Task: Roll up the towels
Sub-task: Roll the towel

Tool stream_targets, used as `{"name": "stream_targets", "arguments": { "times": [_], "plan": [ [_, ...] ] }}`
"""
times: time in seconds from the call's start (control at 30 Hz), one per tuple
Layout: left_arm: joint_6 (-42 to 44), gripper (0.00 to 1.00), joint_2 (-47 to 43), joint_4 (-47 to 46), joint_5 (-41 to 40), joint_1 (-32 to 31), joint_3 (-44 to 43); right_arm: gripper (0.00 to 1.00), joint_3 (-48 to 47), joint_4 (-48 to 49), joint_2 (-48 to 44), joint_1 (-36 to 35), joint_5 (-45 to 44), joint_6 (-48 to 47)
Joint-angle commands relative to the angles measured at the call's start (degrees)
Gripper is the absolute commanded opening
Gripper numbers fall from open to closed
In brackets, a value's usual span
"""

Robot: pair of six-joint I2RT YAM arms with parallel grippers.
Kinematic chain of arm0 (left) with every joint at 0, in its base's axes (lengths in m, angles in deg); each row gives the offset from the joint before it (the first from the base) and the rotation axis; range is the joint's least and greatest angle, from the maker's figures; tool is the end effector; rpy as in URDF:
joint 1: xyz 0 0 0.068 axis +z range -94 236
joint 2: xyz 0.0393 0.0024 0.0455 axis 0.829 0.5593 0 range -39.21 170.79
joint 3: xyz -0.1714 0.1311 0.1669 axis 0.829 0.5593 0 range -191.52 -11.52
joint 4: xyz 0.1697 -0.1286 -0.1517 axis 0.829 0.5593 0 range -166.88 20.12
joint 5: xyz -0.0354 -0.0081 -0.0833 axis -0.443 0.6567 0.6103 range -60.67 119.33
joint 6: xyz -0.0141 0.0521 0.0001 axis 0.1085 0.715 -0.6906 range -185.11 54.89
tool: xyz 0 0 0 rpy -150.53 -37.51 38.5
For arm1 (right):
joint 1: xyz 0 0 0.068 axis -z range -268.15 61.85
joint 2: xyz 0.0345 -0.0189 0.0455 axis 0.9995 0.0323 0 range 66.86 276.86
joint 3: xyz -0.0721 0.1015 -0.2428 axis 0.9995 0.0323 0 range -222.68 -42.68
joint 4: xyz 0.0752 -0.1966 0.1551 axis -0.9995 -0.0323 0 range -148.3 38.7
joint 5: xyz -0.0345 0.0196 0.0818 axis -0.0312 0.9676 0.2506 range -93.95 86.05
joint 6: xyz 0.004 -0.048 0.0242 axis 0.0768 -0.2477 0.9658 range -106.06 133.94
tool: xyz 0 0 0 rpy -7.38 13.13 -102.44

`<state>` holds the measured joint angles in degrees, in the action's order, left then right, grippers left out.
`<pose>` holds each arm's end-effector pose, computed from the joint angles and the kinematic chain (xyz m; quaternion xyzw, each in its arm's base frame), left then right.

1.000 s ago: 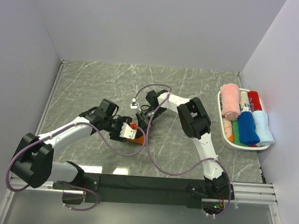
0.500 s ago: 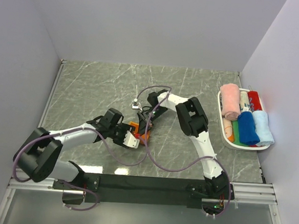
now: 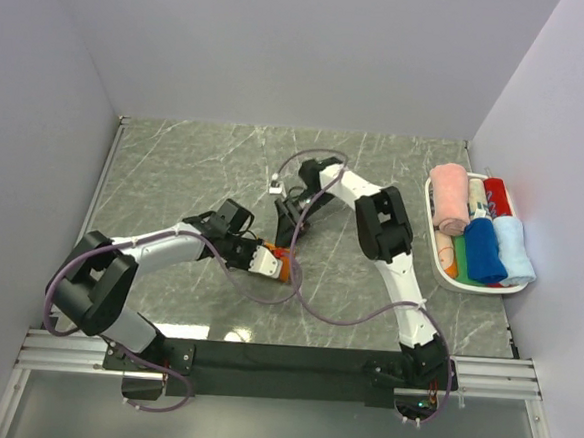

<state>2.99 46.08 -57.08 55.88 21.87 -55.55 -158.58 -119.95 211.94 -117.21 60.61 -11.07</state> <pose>0.2173 -0.1665 0.1675 0.7696 0.5470 -0.1415 0.2975 0.3931 0.2552 0.1091 0.3510 -0.7679 -0.5304 0.0765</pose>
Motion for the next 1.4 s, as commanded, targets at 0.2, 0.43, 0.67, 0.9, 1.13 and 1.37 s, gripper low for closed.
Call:
{"name": "stream_targets", "arguments": {
  "times": [0.2, 0.43, 0.67, 0.9, 1.13, 1.37],
  "plan": [
    [-13.4, 0.06, 7.2, 25.4, 1.2, -0.7, -7.4, 0.61, 8.6, 19.8, -23.1, 7.3, -18.7, 5.6],
    [-16.9, 0.09, 18.6, 34.0, 3.7, -0.1, -19.1, 0.60, 25.3, 25.0, -44.1, 15.1, -26.3, 4.4],
    [-14.6, 0.12, 33.6, 45.3, 8.4, 4.0, -34.0, 0.48, 41.9, 24.3, -56.7, 20.1, -28.8, -1.8],
    [-12.2, 0.21, 49.1, 58.0, 12.0, 10.2, -49.7, 0.49, 57.8, 34.3, -66.3, 10.1, -37.2, 1.8],
    [-13.3, 0.22, 54.8, 58.6, 12.8, 12.0, -55.5, 0.51, 56.1, 39.4, -64.8, -6.5, -46.8, 1.3],
    [-14.2, 0.26, 57.0, 58.6, 15.0, 12.8, -56.9, 0.52, 48.8, 43.2, -55.5, -17.3, -51.3, -3.3]
  ]
}}
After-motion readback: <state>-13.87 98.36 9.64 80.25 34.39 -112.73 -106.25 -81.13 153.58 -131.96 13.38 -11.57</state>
